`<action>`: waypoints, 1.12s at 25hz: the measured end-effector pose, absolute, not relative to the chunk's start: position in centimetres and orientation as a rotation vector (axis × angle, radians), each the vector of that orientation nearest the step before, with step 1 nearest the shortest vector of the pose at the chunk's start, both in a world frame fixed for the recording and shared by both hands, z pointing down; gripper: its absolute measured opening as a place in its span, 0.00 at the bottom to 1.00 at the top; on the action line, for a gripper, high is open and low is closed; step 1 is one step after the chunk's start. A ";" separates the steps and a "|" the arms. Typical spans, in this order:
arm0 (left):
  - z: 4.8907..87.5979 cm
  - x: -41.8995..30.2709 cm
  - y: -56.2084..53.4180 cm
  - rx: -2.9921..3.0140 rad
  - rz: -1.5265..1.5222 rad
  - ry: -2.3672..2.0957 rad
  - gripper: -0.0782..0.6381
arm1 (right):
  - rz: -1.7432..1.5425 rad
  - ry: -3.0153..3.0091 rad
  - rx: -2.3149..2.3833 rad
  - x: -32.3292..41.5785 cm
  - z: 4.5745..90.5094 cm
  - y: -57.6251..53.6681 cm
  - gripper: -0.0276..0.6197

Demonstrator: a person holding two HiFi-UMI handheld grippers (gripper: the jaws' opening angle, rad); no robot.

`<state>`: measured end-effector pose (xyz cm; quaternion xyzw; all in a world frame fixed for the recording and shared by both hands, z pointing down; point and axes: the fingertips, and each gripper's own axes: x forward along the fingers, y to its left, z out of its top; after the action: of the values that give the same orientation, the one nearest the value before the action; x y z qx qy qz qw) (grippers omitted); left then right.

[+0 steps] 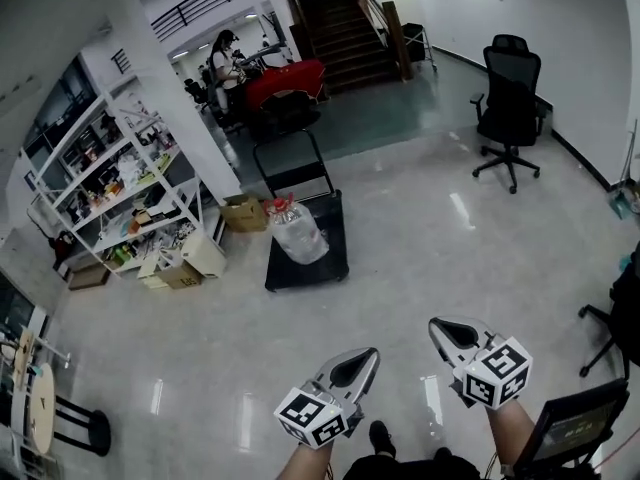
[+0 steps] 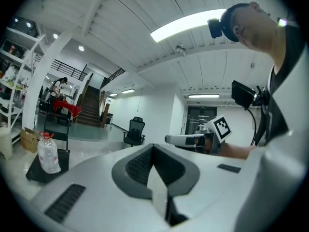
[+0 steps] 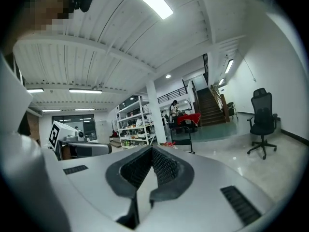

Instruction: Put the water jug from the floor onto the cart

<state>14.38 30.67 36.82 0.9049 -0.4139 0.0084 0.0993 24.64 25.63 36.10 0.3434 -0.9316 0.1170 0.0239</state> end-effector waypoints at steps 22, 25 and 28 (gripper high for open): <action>34.3 11.7 41.1 2.694 0.011 -1.307 0.11 | 0.299 -2.856 1.084 24.7 32.9 36.3 0.05; 34.2 11.1 41.8 2.714 0.008 -1.298 0.11 | 0.268 -2.840 1.080 23.8 32.9 37.0 0.05; 34.2 10.9 42.0 2.700 -0.003 -1.296 0.11 | 0.289 -2.841 1.079 23.7 32.8 37.3 0.05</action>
<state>10.88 42.01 34.20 0.8991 -0.4316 -0.0009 0.0734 23.71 37.28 32.79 0.3531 -0.9297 0.0945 0.0442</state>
